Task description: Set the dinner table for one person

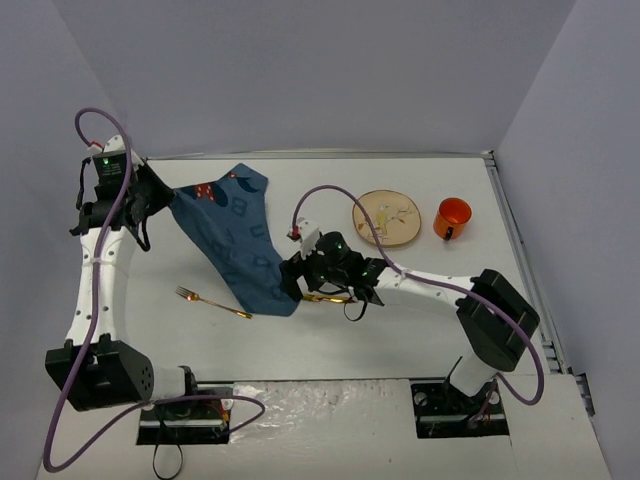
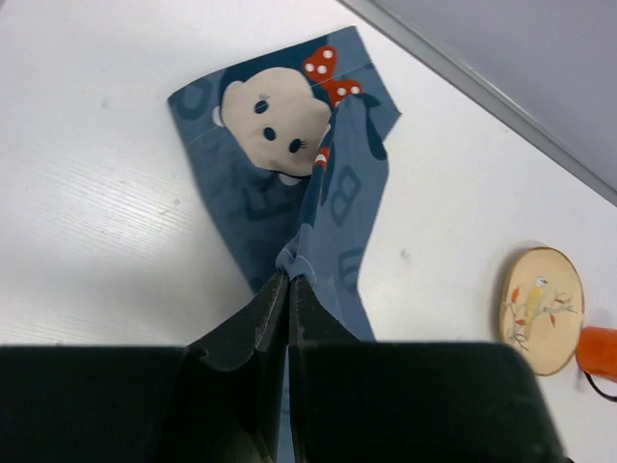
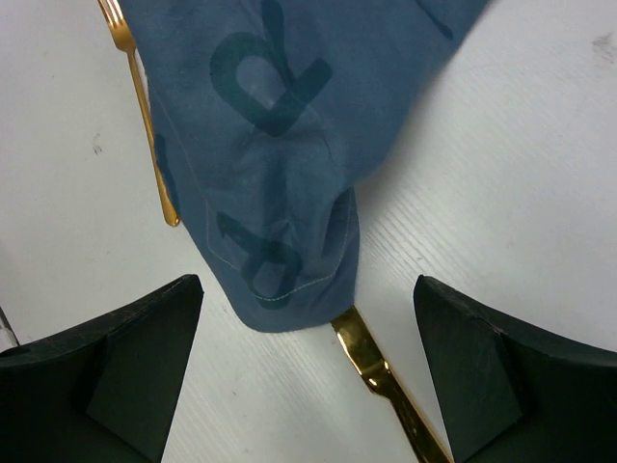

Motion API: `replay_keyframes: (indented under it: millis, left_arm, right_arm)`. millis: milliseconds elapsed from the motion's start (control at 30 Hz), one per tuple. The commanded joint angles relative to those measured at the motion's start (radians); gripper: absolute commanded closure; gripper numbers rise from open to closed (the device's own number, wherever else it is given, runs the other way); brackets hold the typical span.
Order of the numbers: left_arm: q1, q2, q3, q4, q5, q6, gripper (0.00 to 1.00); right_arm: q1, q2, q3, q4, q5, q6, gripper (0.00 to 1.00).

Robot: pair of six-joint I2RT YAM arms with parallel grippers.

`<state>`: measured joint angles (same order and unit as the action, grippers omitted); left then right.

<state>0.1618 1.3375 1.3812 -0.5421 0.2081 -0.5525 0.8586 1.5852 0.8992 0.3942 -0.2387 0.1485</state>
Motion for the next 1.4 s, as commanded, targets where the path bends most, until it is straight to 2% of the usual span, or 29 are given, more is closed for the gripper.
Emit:
replay_keyframes:
  millis: [0,367,533,733,867,1000,1033,1067,1133,1167,1200,1367]
  left_arm:
    - [-0.03,-0.056,0.079,-0.032,-0.001,-0.018,1.0]
    - [-0.039,-0.146,0.113,-0.122,-0.104,0.063,1.0]
    - [-0.048,-0.14,0.103,-0.101,-0.088,0.056,1.0]
    - [-0.051,-0.133,0.116,-0.09,-0.081,0.053,1.0]
    - [-0.051,-0.129,0.137,-0.087,-0.082,0.054,1.0]
    - [-0.051,-0.114,0.163,-0.078,-0.079,0.042,1.0]
    - [-0.051,-0.109,0.17,-0.072,-0.077,0.04,1.0]
    - [-0.051,-0.104,0.18,-0.065,-0.075,0.04,1.0]
    - [-0.051,-0.09,0.204,-0.053,-0.072,0.046,1.0]
    - [-0.051,-0.082,0.222,-0.043,-0.069,0.05,1.0]
    - [-0.051,-0.074,0.242,-0.03,-0.066,0.052,1.0]
    - [-0.052,0.015,0.35,0.076,-0.017,0.026,1.0]
  right_arm:
    - [0.061,0.051,0.113,0.006,0.082,-0.042,0.12]
    - [0.085,0.144,0.216,0.031,0.008,0.002,0.14]
    - [0.156,0.181,0.237,0.02,0.067,0.0,0.15]
    - [0.187,0.264,0.241,0.047,0.129,0.035,0.14]
    - [0.192,0.31,0.267,0.032,0.18,0.035,0.17]
    - [0.186,0.332,0.289,0.027,0.256,0.014,0.31]
    - [0.18,0.33,0.294,0.026,0.272,0.008,0.4]
    - [0.172,0.321,0.298,0.025,0.284,0.002,0.54]
    - [0.153,0.295,0.312,0.019,0.307,-0.017,0.87]
    - [0.139,0.278,0.323,0.011,0.313,-0.031,0.96]
    - [0.124,0.262,0.336,0.002,0.317,-0.045,1.0]
    - [-0.019,0.203,0.51,-0.08,0.303,-0.146,1.0]
